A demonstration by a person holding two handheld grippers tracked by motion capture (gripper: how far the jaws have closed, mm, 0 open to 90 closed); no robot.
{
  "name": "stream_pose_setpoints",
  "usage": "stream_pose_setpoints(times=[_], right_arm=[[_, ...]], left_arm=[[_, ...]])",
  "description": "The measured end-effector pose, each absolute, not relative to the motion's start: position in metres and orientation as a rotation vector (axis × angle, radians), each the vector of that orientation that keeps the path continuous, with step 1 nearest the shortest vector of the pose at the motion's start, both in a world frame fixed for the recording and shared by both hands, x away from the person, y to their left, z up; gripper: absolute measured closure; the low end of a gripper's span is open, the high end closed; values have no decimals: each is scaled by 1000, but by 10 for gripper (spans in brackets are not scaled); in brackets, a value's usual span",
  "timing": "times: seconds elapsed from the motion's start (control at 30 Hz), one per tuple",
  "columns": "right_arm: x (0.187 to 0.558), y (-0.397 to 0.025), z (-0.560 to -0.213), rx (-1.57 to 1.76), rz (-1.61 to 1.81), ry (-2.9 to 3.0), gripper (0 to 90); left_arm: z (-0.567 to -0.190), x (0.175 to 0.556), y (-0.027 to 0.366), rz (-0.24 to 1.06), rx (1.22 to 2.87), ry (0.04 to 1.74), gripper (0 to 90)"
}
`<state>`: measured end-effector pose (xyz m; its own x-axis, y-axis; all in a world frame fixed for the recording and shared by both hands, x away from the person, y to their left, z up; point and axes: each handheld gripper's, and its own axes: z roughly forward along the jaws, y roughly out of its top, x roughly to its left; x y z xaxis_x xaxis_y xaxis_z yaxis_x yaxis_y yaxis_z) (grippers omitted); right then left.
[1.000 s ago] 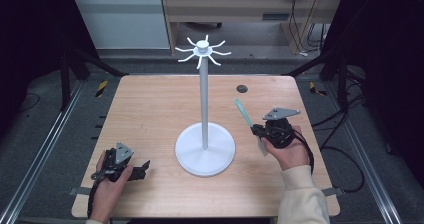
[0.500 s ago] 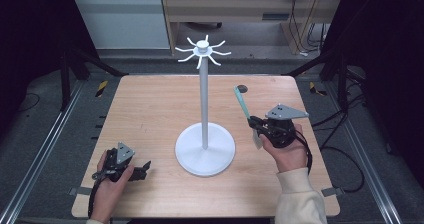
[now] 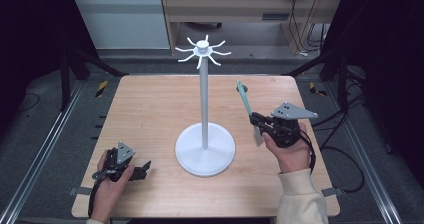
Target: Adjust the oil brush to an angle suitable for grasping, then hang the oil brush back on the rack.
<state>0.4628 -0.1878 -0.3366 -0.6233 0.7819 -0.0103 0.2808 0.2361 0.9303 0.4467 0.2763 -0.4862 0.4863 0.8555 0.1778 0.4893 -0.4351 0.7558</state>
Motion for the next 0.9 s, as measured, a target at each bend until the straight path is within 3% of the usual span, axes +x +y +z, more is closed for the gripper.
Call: stream_pose_setpoints(times=[0.9], right_arm=[[445,-180,-314,921,1534,1945,825]], left_arm=[[-486,447,276,745,2097,1100,36]])
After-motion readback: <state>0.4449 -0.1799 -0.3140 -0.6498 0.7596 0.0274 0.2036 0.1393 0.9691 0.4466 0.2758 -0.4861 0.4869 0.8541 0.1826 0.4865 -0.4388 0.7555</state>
